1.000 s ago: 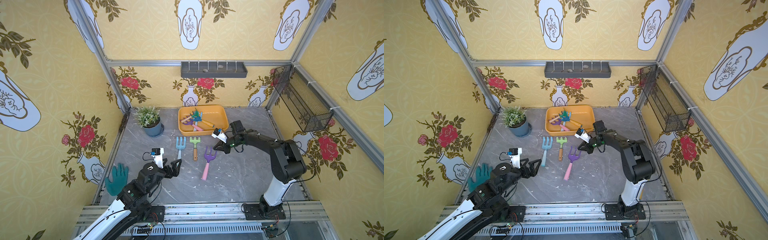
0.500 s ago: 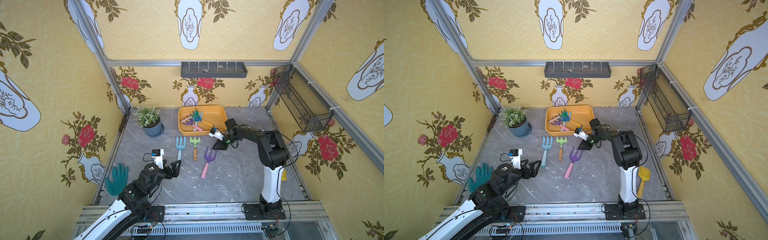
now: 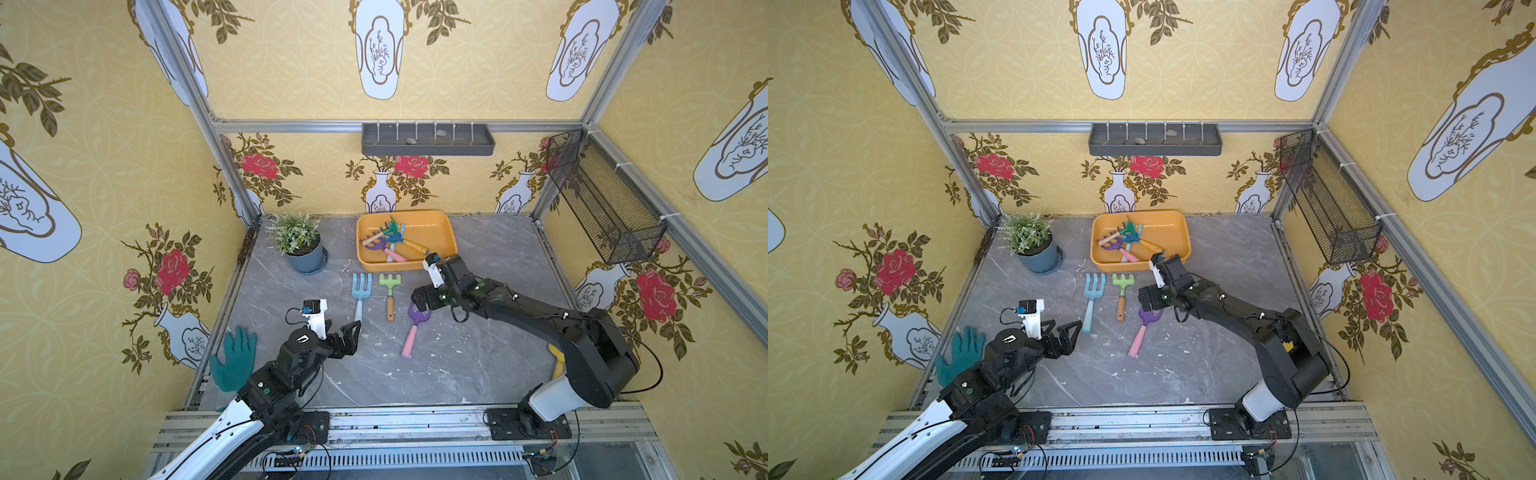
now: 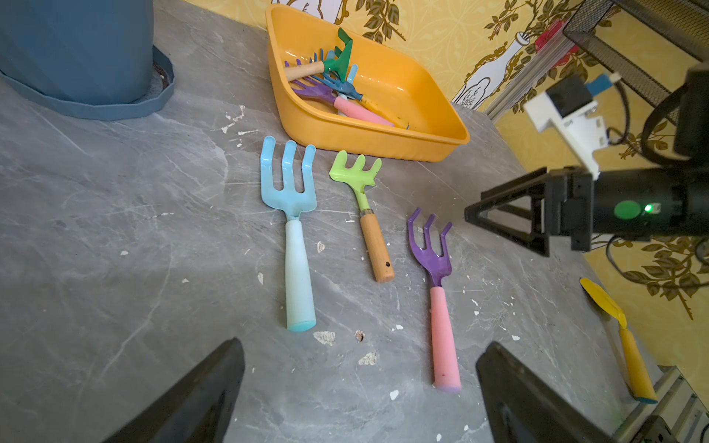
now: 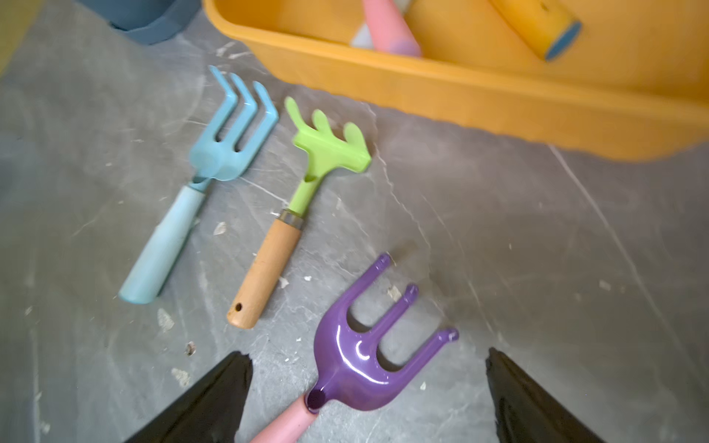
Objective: Take the hand rake out of the storage box
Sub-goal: Place the rake at the center of the board.
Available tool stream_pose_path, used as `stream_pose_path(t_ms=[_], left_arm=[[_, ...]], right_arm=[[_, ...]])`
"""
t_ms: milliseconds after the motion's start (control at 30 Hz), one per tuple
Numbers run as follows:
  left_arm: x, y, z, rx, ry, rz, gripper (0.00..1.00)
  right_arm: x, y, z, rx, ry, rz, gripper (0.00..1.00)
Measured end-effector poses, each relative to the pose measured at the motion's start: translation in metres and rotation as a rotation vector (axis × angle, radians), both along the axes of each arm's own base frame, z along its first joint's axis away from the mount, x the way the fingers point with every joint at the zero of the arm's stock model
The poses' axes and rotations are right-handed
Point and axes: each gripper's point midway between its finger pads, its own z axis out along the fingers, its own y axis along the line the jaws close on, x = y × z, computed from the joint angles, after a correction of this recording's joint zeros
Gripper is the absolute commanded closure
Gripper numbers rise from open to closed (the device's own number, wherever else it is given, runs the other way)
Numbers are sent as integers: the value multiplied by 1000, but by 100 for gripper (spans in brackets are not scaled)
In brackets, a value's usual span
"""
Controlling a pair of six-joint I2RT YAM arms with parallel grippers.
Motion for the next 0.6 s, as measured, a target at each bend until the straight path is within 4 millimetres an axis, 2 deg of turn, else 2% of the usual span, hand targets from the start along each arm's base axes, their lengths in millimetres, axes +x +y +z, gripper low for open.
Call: stream_pose_path(t_ms=[133, 167, 233, 367, 467, 500, 567, 600], left_arm=[[-1, 2, 2, -6, -13, 5, 0], [-1, 3, 3, -7, -16, 9, 0], [-1, 4, 2, -7, -20, 16, 0], [-1, 7, -3, 7, -4, 25, 0], [-2, 10, -4, 3, 4, 38, 0], [-2, 10, -4, 2, 3, 40, 0], [-2, 13, -4, 4, 0, 50, 0], [-2, 13, -4, 2, 1, 52, 0]], right_arm=[[-49, 9, -24, -64, 11, -120, 2], [-56, 10, -27, -74, 6, -152, 3], [-64, 10, -36, -102, -13, -213, 2], [-78, 16, -65, -179, 8, -248, 2], [-77, 22, -76, -191, 14, -263, 0], [-76, 24, -77, -190, 8, -265, 8], [-73, 26, -77, -186, 0, -269, 31], [-71, 26, -77, -179, -3, -273, 48]])
